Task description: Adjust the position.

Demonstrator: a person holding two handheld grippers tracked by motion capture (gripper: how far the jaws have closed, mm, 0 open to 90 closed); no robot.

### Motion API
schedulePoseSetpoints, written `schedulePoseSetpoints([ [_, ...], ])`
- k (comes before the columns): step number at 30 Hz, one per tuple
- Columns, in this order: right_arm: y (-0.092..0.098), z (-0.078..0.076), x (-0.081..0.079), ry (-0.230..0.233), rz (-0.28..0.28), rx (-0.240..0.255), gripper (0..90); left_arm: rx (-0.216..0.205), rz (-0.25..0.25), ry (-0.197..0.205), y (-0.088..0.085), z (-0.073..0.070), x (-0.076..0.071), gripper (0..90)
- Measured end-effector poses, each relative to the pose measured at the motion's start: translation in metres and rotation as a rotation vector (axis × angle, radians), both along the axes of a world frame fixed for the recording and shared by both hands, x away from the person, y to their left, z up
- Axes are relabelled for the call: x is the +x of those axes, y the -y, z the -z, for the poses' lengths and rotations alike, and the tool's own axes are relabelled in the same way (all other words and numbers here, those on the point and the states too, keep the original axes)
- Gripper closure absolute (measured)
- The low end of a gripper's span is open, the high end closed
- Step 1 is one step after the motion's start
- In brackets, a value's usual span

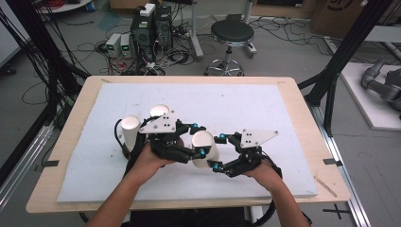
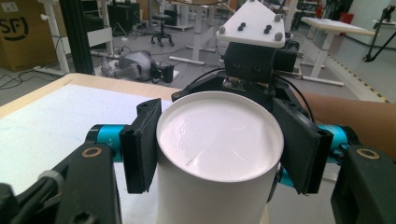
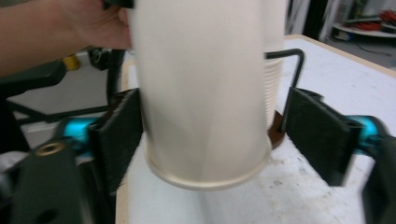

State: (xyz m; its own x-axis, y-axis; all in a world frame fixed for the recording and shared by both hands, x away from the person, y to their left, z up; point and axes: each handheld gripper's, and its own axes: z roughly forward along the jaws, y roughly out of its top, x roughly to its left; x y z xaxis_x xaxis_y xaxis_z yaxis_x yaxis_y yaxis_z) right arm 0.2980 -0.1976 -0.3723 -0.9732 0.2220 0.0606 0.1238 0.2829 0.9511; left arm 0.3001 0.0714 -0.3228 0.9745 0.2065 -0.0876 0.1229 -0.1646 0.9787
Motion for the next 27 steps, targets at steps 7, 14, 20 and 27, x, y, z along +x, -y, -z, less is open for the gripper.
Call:
schedulePoseSetpoints([
  [7,0.002,-0.002,0.0,0.021,-0.031,-0.034,37.9,0.021,-0.007,-0.014,0.002,0.002,0.0,36.0],
  [14,0.007,-0.005,0.0,0.032,-0.048,-0.035,67.5,0.072,-0.021,0.029,0.006,0.003,-0.001,36.1],
  [20,-0.001,0.003,0.005,-0.023,-0.023,-0.055,44.6,0.078,-0.031,-0.003,0.01,0.012,0.005,36.4],
  [27,-0.001,0.005,0.004,-0.062,0.019,0.043,20.5,0.005,-0.014,0.007,0.008,0.004,0.003,36.5],
])
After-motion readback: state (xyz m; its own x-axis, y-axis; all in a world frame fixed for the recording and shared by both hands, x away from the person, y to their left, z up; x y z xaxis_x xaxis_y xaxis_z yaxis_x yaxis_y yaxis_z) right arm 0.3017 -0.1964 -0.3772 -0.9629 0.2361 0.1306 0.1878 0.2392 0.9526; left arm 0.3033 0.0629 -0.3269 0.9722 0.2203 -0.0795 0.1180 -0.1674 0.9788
